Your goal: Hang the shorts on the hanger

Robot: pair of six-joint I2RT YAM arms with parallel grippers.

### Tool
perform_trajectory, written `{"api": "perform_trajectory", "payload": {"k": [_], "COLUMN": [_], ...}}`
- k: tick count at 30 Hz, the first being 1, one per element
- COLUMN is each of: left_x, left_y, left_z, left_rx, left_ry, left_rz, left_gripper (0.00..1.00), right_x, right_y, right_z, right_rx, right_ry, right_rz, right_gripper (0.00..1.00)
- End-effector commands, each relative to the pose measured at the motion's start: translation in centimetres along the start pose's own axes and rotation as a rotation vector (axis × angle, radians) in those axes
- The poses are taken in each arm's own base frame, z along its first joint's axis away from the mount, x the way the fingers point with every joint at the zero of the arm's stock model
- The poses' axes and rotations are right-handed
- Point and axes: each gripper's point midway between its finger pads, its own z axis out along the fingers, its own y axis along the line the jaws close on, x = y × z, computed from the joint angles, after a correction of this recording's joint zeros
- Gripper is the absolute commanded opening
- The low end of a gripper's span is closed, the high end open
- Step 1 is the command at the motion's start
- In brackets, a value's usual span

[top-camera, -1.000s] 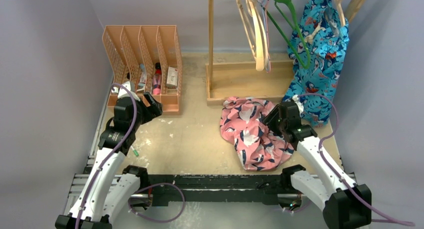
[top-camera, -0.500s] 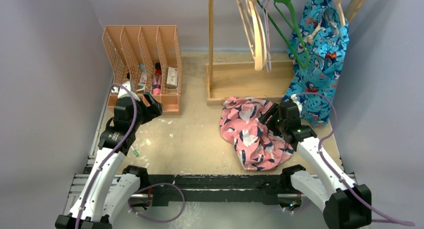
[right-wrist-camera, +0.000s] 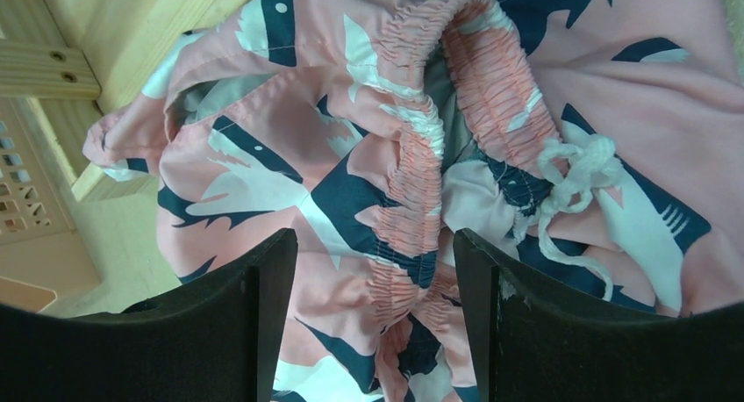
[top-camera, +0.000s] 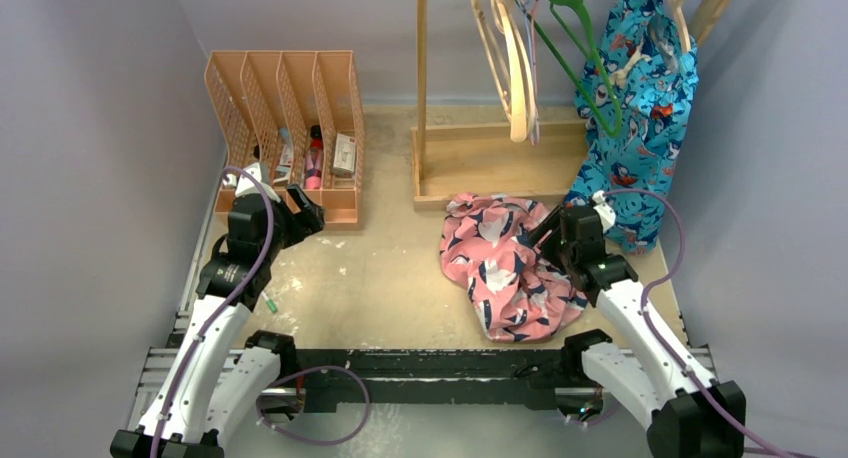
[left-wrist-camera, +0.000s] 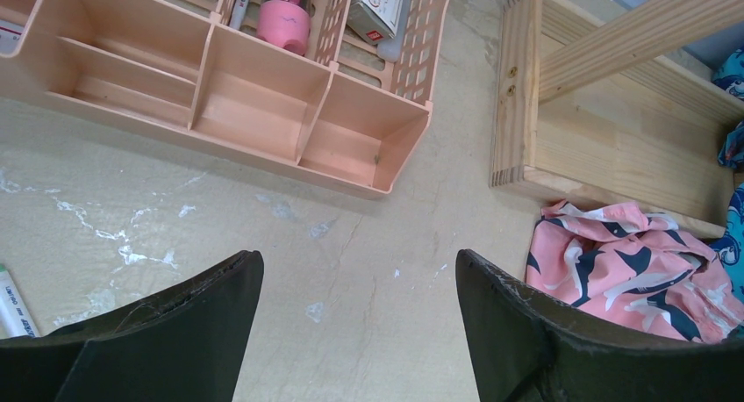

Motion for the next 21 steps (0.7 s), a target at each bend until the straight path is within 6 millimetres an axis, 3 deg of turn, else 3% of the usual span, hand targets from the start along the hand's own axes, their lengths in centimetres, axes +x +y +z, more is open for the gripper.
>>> {"api": "perform_trajectory", "payload": {"k": [1, 6, 9, 11, 15, 21], "left_x": [-1.2, -1.3, -1.3, -1.3, -1.4, -1.5], "left_y": [-0.7, -0.7, -0.7, -0.7, -0.7, -1.1], "left_z": [0.0, -0.1, -0.1, -0.2, -0.2, -0.5], "left_rx": [0.027, 0.029, 0.028, 0.028, 0.027, 0.05], "left_ry": [-0.047, -0.051, -0.054, -0.055, -0.058, -0.061], "left_rz": [0.019, 0.019, 0.02, 0.02, 0.02, 0.026], "left_gripper": [0.79, 0.79, 0.79, 0.79, 0.79, 0.79], "right_x": [0.0, 1.1, 1.4, 1.5, 2.7, 3.8], "right_y": [1.2, 1.3, 2.5, 4.3, 8.2, 10.2], "right_z": [1.0, 2.2, 2.2, 1.7, -0.6, -2.6], "right_rx": [-0.046, -0.044, -0.105, -0.209, -0.477, -0.602], "right_ry": [-0.002, 0.045, 0.064, 0.082, 0.145, 0.225], "right_rz": [-0.01, -0.007, -0.021, -0.051, -0.111, -0.101], "right_gripper": [0.68, 0.68, 0.67, 0.62, 0.37, 0.03]}}
